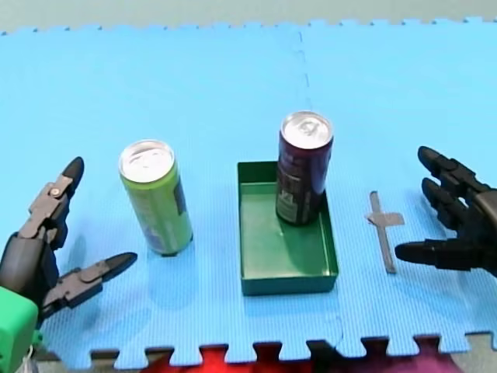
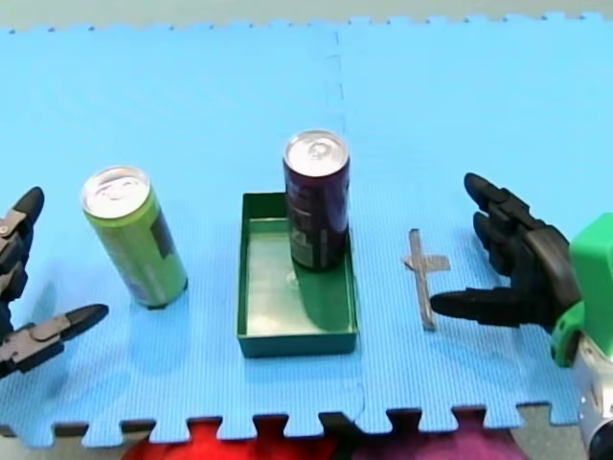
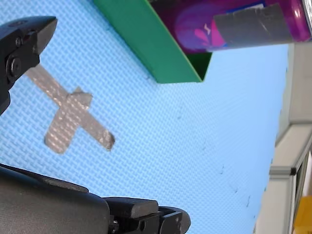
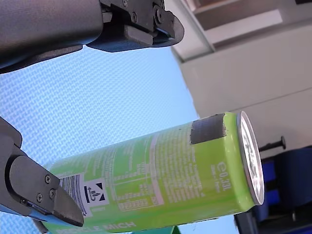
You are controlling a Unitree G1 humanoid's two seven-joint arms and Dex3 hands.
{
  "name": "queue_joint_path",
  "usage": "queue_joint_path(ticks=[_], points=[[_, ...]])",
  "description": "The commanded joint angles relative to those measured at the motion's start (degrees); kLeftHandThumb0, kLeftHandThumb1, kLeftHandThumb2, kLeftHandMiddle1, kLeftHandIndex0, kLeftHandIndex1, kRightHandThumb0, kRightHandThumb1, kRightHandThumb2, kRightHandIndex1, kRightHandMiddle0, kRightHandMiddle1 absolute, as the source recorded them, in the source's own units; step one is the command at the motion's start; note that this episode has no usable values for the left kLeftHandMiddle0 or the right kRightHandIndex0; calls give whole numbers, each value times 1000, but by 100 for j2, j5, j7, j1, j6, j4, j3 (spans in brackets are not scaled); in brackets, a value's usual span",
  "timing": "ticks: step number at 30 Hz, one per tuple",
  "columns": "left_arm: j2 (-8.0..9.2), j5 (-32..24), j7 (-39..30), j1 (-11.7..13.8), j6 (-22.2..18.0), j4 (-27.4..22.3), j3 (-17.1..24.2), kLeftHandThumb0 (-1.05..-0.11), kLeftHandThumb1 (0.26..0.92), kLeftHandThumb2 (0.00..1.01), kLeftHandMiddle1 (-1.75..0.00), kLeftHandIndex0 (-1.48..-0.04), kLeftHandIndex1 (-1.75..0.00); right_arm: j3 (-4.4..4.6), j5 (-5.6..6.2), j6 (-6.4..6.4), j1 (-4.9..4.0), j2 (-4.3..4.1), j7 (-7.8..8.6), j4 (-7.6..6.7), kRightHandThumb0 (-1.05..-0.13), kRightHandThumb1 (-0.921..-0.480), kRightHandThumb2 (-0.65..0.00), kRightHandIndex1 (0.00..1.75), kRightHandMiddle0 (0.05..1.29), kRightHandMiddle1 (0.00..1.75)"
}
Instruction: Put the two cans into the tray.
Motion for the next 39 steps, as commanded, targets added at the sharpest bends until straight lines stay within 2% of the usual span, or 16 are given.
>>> queue_joint_path(ticks=[1, 7, 17, 20, 24, 32, 39], points=[[11, -20, 16, 40, 144, -119, -13, -979, 618, 0, -3, -178, 0, -36, 28, 8, 17, -20, 21, 32, -420, -628, -5, 29, 160, 1], [7, -111, -89, 1, 470, -142, -28, -981, 610, 0, -21, -162, 0, -86, 63, 23, 33, -13, 59, 68, -415, -632, -3, 30, 162, 1], [21, -400, -528, -204, 495, 213, 32, -962, 581, -1, -34, -155, 0, -162, 126, 81, 52, -3, 132, 101, -393, -636, -2, 25, 166, 2], [-8, -760, -977, -283, 606, 304, 123, -911, 559, 0, -29, -156, 0, -171, 115, 71, 62, 1, 108, 136, -396, -638, -2, 24, 167, 1], [-39, -1463, -1850, -428, 1011, 407, 331, -840, 537, 1, -22, -162, -2, -176, 108, 66, 63, -4, 105, 159, -414, -640, -2, 21, 169, 1], [-48, -1624, -2265, -626, 965, 716, 517, -721, 517, 1, -22, -187, -7, -177, 95, 60, 73, 15, 87, 196, -460, -644, -2, 16, 175, 2], [-37, -1512, -2339, -816, 706, 1071, 606, -694, 523, 3, -21, -208, -9, -189, 95, 44, 76, 13, 102, 233, -519, -653, -3, 12, 183, 4]])
